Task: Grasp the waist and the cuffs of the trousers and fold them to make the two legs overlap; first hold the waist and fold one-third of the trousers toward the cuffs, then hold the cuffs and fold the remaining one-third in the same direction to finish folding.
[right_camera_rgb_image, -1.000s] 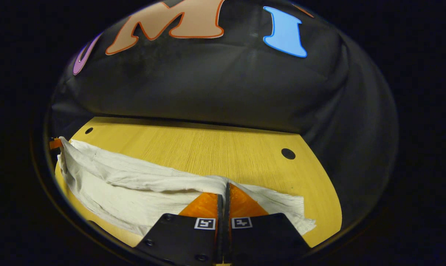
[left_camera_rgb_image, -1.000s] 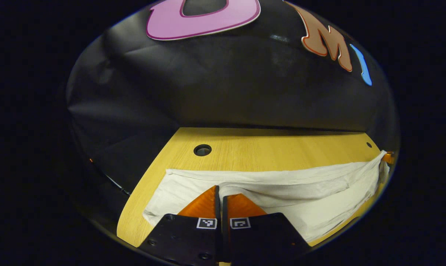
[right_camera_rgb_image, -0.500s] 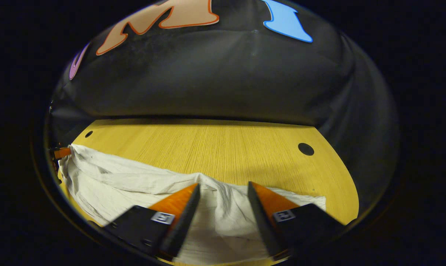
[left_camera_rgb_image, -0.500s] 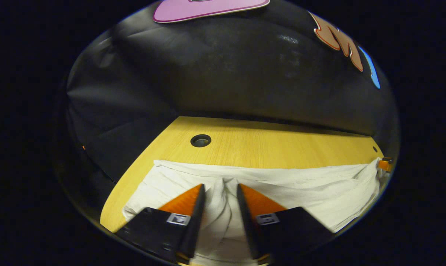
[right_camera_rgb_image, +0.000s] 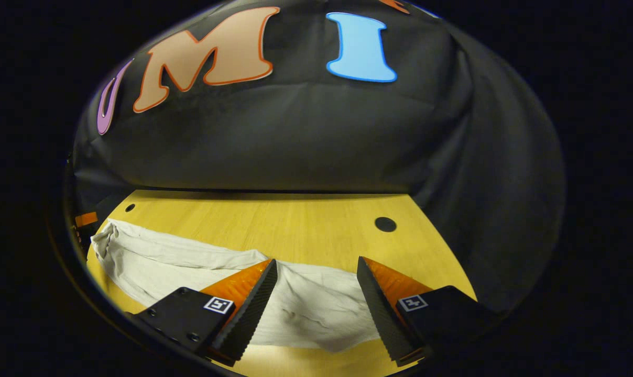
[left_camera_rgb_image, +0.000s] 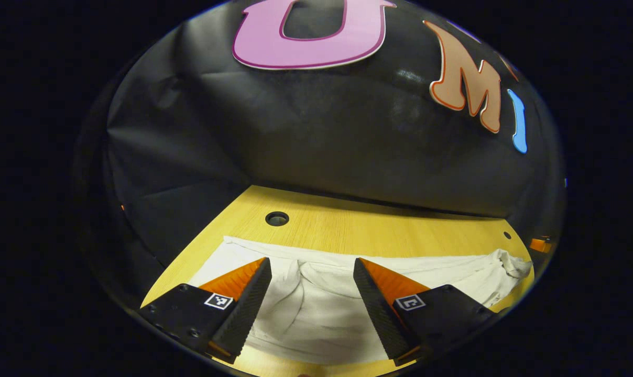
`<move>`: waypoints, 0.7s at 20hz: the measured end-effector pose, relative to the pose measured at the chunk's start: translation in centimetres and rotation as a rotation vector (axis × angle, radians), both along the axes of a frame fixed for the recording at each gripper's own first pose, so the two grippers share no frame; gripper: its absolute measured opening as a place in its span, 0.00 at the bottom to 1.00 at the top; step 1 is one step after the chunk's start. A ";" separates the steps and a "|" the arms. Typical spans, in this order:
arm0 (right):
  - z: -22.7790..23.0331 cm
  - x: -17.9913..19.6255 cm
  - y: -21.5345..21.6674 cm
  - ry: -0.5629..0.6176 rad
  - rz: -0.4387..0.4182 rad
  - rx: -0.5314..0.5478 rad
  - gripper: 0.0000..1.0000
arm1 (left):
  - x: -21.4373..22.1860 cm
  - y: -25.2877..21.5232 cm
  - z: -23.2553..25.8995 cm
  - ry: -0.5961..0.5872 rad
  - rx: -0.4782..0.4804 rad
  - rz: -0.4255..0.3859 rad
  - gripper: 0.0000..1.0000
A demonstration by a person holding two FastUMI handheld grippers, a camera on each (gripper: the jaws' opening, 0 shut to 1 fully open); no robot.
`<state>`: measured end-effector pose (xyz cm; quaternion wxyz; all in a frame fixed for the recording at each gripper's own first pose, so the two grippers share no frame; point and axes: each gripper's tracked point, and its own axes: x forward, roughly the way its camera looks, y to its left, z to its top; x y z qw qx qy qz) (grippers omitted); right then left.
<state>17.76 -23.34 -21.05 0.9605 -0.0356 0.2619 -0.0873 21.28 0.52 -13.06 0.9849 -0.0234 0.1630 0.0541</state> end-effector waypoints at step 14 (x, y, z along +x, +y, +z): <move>-6.8 -9.3 -11.7 0.134 -0.196 0.031 0.98 | -9.8 -4.3 0.8 -0.006 0.010 0.062 0.96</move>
